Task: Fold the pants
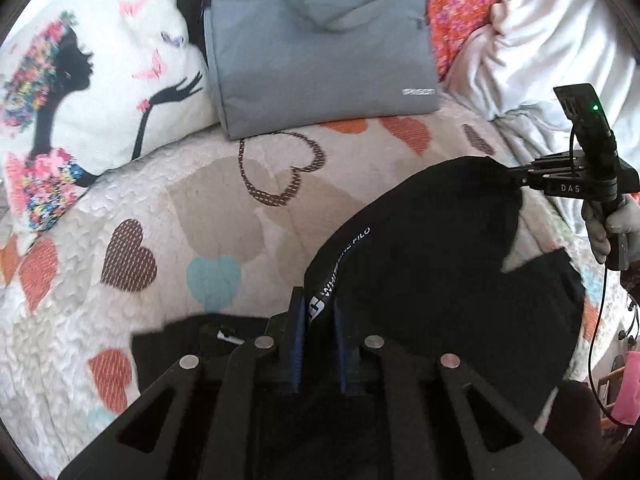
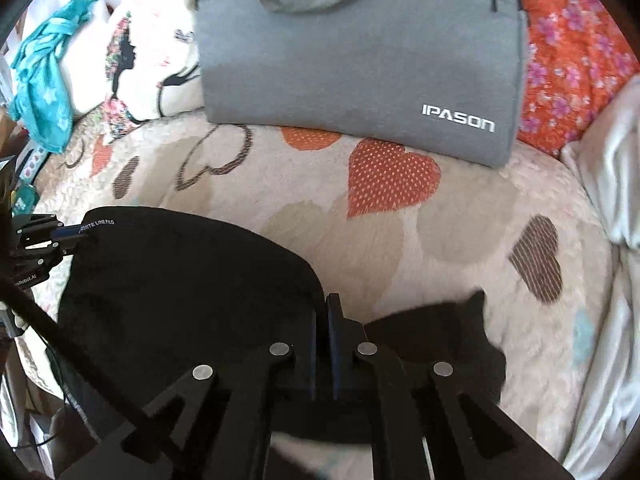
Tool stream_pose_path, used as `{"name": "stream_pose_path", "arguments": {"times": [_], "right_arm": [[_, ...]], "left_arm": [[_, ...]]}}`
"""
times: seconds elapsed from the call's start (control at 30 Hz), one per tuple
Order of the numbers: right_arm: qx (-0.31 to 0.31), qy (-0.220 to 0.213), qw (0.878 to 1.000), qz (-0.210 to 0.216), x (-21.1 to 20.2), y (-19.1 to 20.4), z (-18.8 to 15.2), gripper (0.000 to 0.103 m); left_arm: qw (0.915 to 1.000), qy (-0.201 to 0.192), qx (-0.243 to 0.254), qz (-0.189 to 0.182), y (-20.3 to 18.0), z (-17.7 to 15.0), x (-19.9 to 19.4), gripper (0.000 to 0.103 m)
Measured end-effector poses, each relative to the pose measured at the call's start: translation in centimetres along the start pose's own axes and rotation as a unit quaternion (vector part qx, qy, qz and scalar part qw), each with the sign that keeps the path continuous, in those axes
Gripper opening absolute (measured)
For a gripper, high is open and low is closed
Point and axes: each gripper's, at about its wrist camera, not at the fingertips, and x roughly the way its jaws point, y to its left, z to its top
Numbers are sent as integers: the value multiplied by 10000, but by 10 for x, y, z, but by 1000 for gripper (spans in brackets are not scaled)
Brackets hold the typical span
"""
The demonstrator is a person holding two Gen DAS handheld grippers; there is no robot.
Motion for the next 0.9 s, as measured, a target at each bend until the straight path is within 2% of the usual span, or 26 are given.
{"name": "stream_pose_path", "arguments": {"times": [0.2,0.33,0.47,0.6,0.63,0.67,0.77,0.83,0.9], "right_arm": [[104,21,9998,141,-37,22,-63,6],[331,71,9989,334,-47,31,-110,6],[630,115,9962,585,-57,42,-163,6],[967,289,9921,745,-59,47,-210,8],[1063,343,9910,743,-58,46,-221,17],[1167,364,9903,660,-60,45,-230,20],[1500,207,9872,492,-77,35,-248,32],[1768,-73,9835,364,-94,22,-253,67],[2032,-454,9781,60,-112,8,-252,77]], "left_arm": [[9994,-328,-131,20,-32,-41,-50,12],[9988,-381,-283,70,-45,-78,-74,13],[9992,-168,-318,191,-63,-125,-83,14],[9985,287,-180,438,-79,-167,-75,22],[9982,363,-165,455,-82,-173,-74,24],[9979,398,-171,471,-83,-178,-77,24],[9981,150,-367,470,-82,-189,-101,25],[9968,-60,-682,413,-72,-195,-121,26],[9925,-245,-1078,516,-60,-203,-139,30]]}}
